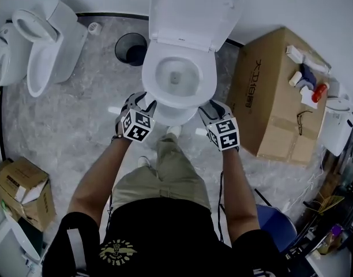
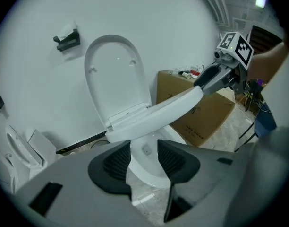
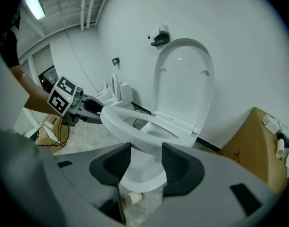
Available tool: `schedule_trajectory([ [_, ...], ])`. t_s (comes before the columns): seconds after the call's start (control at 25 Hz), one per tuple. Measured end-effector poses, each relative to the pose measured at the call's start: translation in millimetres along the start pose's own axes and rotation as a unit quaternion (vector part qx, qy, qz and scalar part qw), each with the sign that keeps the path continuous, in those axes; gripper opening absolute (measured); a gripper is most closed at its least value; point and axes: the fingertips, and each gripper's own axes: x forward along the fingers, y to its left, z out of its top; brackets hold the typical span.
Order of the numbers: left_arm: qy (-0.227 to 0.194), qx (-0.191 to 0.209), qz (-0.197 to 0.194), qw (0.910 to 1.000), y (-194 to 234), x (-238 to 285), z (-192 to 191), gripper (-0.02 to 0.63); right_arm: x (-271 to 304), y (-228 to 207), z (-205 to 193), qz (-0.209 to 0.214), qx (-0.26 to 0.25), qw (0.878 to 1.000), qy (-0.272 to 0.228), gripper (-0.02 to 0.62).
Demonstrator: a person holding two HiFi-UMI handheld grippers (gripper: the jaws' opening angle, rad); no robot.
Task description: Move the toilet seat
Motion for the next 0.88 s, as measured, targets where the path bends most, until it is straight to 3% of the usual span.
schedule_trajectory([
  [0.52, -0.005, -0.028, 0.027, 0.9992, 41.1, -6.6, 69.9, 0.192, -12.9, -36.8, 77.7, 0.039, -0.054, 0.998, -0.015, 0.213],
  [0.64, -0.004, -0.034, 0.037, 0.9987, 47.4, -5.3, 80.4, 0.192, -13.7, -43.0, 88.2, 0.041, -0.044, 0.998, -0.020, 0.209],
  [0.88, -0.014, -0.060, 0.049, 0.9969, 61.2, -5.1, 101.2, 0.192, -15.7, -53.8, 106.4, 0.050, 0.023, 0.997, -0.055, 0.183],
])
